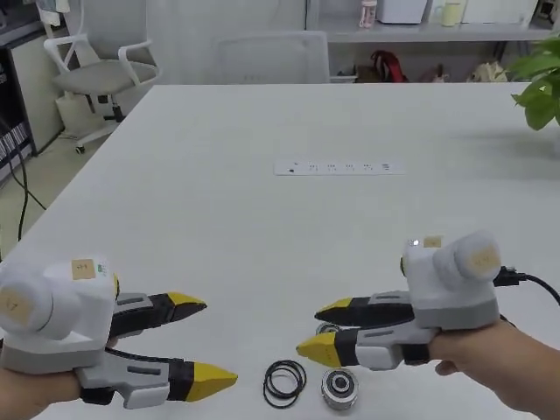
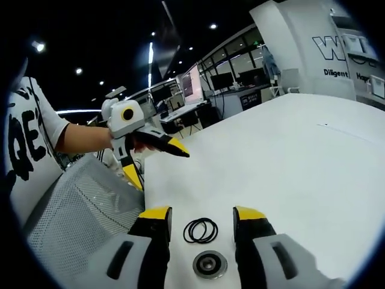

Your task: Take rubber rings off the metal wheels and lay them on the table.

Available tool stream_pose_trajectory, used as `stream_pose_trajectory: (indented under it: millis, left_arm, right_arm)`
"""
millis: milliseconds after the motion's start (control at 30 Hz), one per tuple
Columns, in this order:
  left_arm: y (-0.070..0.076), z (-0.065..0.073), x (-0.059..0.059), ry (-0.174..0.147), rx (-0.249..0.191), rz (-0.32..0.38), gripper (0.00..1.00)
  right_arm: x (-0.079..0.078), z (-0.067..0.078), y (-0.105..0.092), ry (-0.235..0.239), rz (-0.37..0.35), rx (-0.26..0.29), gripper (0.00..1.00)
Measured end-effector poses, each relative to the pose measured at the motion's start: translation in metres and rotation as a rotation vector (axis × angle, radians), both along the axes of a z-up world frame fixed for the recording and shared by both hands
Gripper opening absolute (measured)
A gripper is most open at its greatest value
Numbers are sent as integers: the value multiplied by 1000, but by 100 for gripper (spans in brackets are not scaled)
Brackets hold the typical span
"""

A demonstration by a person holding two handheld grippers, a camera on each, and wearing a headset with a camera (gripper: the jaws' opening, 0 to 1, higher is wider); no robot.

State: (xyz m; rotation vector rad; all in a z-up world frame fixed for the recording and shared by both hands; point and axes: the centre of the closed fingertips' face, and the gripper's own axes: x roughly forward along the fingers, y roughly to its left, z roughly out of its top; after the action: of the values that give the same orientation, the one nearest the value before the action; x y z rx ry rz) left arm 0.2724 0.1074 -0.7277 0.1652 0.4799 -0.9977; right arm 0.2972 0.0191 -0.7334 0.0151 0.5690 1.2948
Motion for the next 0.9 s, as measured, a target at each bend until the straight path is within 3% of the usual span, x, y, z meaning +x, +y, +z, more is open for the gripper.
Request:
stream_pose_trajectory:
  millis: [267, 600, 900]
  left_arm:
    - [-3, 2, -3, -4, -2, -3, 64]
    - [-6, 4, -7, -18, 2, -4, 66]
    - [-6, 8, -12, -25, 3, -7, 68]
  right_arm:
    - [7, 10, -23, -71, -42, -9, 49]
    - [-1, 5, -50, -142, -50, -70, 59]
    - [-8, 1, -67, -177, -67, -102, 67]
